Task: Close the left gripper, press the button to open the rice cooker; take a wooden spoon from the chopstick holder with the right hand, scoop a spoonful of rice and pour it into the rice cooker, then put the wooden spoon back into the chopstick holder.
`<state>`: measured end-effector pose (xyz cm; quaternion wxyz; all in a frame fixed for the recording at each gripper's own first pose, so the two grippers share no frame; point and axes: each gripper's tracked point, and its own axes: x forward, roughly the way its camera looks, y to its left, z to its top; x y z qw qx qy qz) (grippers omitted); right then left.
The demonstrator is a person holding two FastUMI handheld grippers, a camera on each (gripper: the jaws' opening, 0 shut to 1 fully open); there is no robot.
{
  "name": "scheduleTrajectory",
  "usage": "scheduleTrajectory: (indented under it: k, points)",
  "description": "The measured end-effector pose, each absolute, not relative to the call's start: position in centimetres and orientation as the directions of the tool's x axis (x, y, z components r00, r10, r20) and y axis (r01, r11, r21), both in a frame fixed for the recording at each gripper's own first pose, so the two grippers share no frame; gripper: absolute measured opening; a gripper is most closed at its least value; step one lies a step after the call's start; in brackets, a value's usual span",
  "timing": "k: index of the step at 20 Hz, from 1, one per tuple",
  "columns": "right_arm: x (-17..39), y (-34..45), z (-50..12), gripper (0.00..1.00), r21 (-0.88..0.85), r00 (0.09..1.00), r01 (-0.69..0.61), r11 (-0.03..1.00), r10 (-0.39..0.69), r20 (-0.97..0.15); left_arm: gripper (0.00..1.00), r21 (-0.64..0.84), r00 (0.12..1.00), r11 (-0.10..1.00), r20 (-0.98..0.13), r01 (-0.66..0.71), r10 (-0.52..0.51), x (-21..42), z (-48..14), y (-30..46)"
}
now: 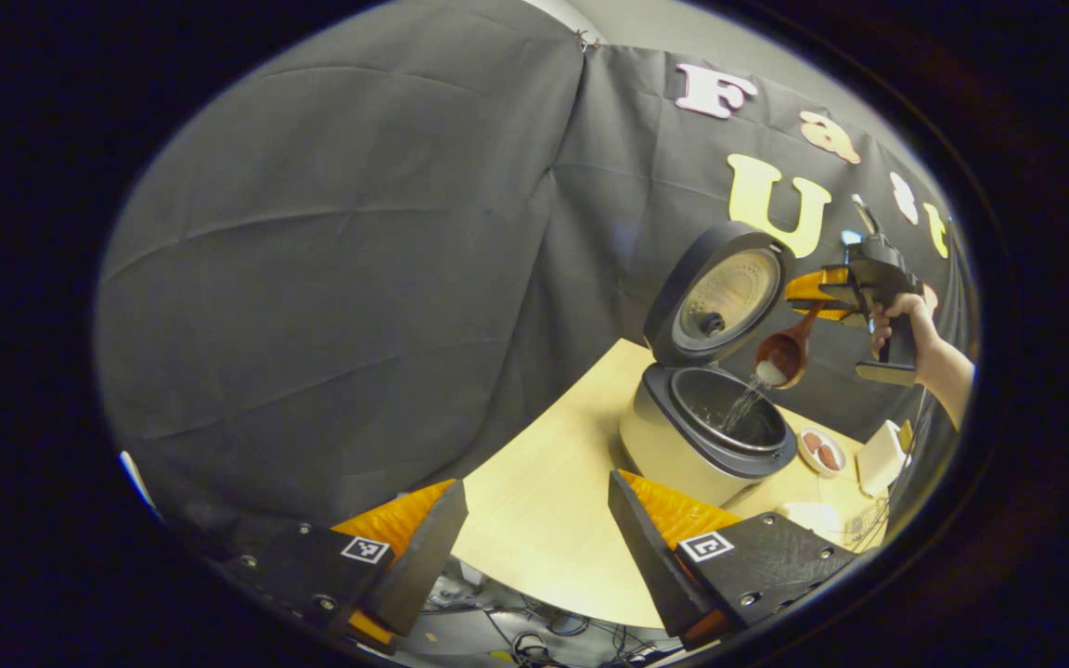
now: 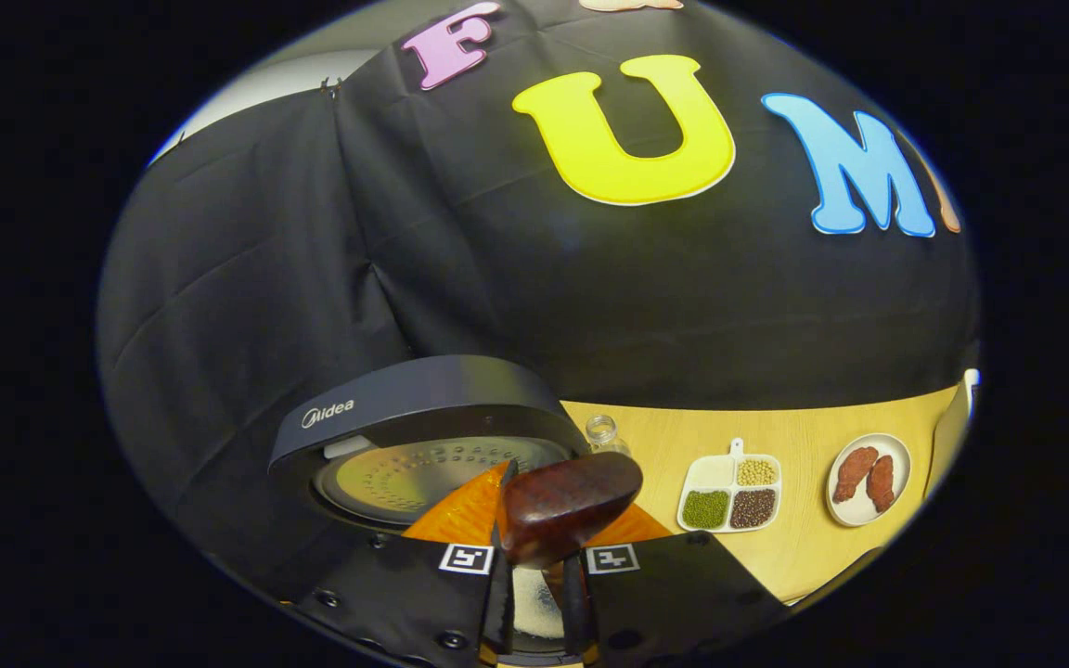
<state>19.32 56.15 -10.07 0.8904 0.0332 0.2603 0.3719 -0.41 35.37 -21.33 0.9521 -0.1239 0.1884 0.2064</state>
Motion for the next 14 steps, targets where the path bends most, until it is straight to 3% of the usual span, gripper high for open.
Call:
scheduleTrajectory:
  k: [14]
  points:
    - [16.0,59.6,-10.3,0.22,-0.069,0.544,-0.820,0.568,0.738,-0.399,0.97,-0.152,0.829,0.866,-0.407,-0.476,0.384,-1.4,-21.7,36.2]
